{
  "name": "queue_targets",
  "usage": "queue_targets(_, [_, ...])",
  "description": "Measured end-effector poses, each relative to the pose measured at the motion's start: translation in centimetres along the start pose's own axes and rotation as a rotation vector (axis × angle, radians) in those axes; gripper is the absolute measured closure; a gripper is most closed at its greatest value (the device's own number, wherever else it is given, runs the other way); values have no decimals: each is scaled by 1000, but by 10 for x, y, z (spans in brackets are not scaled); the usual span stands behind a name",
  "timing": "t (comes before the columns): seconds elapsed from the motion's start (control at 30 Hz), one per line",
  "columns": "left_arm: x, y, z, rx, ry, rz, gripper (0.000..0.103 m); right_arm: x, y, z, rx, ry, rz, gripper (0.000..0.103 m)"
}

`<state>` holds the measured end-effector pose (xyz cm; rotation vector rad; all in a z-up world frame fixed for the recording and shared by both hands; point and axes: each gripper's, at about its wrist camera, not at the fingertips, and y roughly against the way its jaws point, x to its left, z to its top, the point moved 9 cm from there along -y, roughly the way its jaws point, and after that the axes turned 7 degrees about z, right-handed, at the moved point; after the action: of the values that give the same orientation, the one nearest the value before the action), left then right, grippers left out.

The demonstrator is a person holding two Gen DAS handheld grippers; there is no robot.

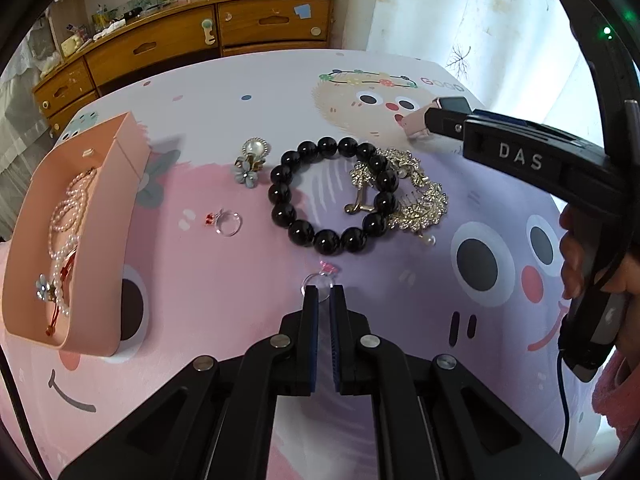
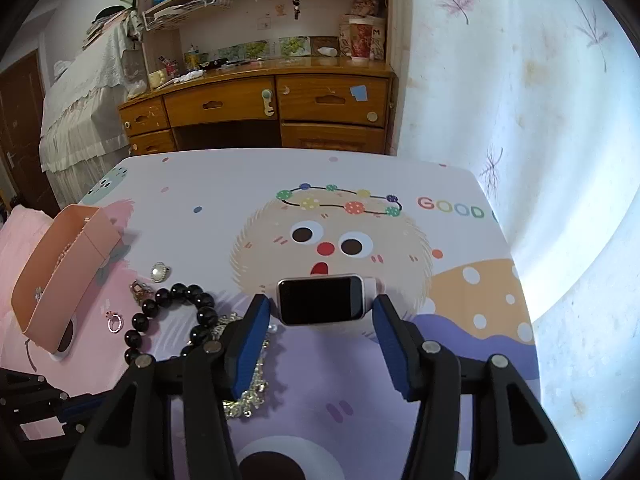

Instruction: Organize jewelry

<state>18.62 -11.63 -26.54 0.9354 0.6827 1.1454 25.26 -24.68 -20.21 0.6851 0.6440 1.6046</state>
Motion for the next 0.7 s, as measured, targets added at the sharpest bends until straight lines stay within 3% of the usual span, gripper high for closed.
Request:
queue_targets(0.07, [2, 1, -2, 3, 3, -11, 100, 3, 5, 3, -9, 0, 2, 61])
queue_targets(0.2, [2, 3, 0, -2, 3, -31, 99, 5, 10, 8, -21, -23, 0, 61])
queue_targets(0.27, [3, 1, 1, 6, 6, -24, 90, 7, 13, 8, -24, -27, -2, 62])
queue_targets(0.3, [3, 1, 2, 8, 6, -17, 79, 7, 14, 7, -17, -30, -2, 65])
queue_targets(0.33, [5, 1, 3, 4, 7, -13, 74, 8, 13, 7, -10, -30, 5, 89])
queue_targets(0.37, [5, 1, 4, -4, 9, -11, 74, 8, 13, 6, 1, -32, 1, 97])
queue_targets(0.7, [0, -9, 12, -13, -31, 24, 74, -4, 2, -3, 52, -71, 22, 95])
